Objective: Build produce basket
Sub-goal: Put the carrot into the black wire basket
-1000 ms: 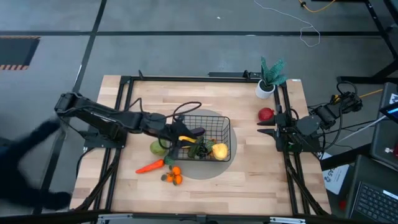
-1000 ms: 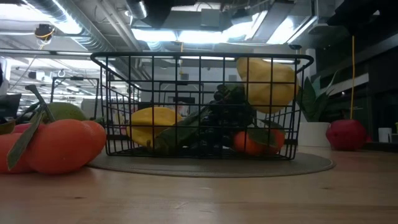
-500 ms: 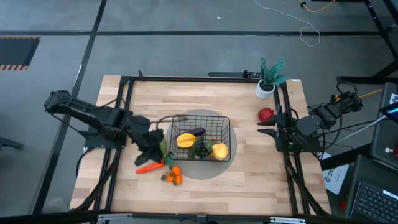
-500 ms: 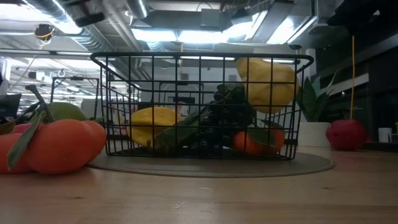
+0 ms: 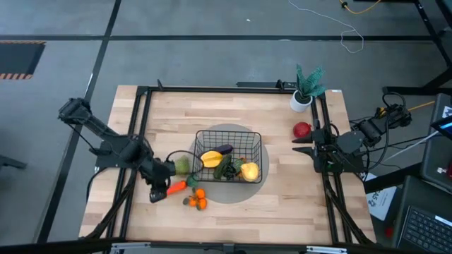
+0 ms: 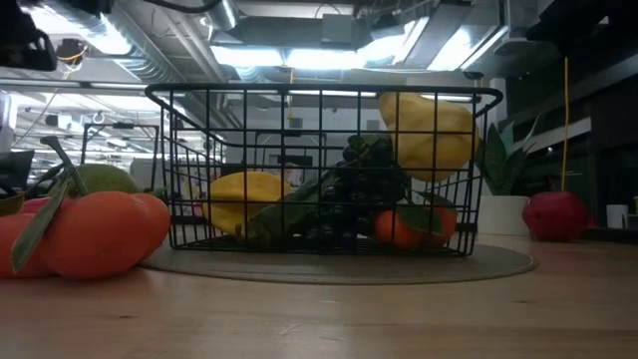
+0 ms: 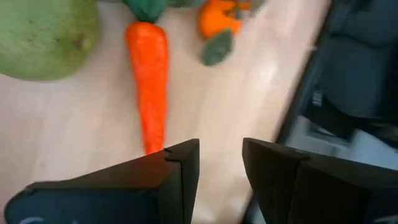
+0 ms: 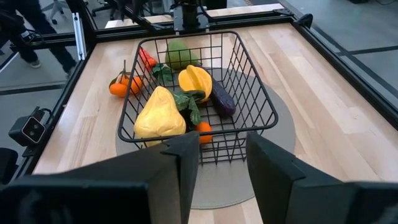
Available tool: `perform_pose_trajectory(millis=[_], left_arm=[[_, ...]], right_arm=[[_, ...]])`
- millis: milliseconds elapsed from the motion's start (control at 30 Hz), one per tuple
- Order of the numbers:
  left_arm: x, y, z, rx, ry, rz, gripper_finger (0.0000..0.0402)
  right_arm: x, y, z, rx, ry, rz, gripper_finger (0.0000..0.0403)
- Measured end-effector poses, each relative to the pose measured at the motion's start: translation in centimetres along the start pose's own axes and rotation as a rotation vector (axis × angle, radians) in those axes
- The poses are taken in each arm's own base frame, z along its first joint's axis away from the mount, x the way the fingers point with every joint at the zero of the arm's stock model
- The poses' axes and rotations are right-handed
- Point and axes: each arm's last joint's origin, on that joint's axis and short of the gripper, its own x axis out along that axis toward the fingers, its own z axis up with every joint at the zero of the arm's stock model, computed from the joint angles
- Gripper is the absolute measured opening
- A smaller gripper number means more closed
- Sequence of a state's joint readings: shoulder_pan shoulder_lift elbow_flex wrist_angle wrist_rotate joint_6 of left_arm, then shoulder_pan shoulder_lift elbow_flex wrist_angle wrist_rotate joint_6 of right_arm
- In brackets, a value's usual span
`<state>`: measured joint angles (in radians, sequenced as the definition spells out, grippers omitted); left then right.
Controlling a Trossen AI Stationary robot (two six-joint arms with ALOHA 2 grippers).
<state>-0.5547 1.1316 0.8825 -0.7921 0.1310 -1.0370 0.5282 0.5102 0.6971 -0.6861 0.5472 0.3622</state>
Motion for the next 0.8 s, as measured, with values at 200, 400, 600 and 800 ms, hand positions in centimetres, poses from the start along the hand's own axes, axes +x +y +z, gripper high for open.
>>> perform_pose_trajectory(millis=[200, 400, 600, 800], left_arm=[[3.0, -0.8, -0.9, 0.050, 0.063, 0.107, 0.0111], [6.0, -1.1, -2.0, 0.093, 0.141, 0.205, 0.0111], [8.5, -1.0, -2.5, 0.143, 0.170, 0.309, 0.0111], [9.8, -0.7, -2.8, 0.171, 0.135, 0.391, 0.0111]], right_arm=[[0.0, 0.0, 0.0, 0.003, 0.000, 0.000, 0.0124], [0.0, 0.0, 0.0, 0.001, -0.001, -0.001, 0.0124], [0.0, 0.0, 0.1, 0.004, -0.008, 0.002, 0.0124], [0.0, 0.1, 0.2, 0.008, -0.015, 0.004, 0.0124]])
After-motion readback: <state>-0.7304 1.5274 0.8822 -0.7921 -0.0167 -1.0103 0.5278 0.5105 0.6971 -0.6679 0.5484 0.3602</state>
